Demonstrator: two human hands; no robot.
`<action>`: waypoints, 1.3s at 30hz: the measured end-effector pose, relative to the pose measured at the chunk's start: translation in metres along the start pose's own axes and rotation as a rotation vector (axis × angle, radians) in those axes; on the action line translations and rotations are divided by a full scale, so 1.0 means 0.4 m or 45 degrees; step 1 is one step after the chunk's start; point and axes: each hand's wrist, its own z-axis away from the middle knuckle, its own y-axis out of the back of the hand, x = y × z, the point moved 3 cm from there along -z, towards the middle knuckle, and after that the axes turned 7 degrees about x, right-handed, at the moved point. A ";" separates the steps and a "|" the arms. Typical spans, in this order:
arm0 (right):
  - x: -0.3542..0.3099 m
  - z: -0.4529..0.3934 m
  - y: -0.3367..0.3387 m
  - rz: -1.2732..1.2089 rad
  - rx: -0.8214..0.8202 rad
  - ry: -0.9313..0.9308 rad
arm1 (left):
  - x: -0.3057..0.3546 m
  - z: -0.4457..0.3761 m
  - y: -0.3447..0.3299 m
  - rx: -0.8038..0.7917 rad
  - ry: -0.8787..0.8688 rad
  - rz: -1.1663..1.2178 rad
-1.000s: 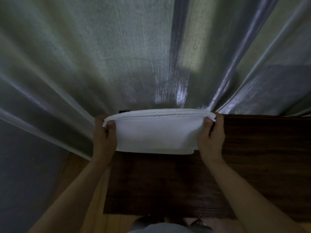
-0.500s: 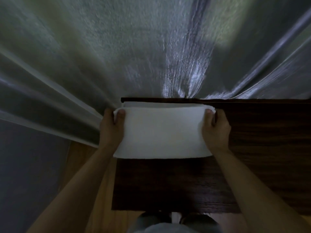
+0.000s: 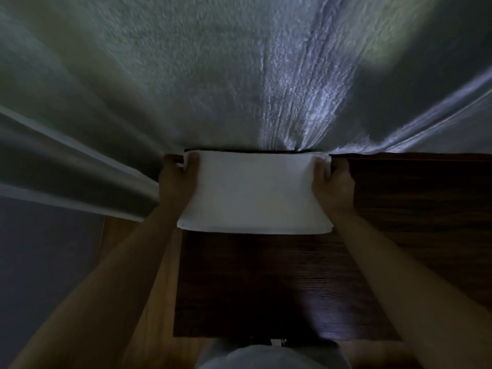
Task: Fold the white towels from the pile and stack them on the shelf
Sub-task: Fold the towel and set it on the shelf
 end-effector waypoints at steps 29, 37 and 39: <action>-0.013 0.139 -0.179 0.763 -0.369 1.347 | -0.014 0.148 -0.177 -0.283 -1.192 -0.876; 0.050 0.059 -0.068 0.899 -0.245 1.223 | -0.069 0.069 -0.073 -0.310 -1.065 -0.978; 0.011 0.077 -0.079 0.882 -0.246 1.180 | -0.037 0.088 -0.084 -0.285 -1.111 -0.945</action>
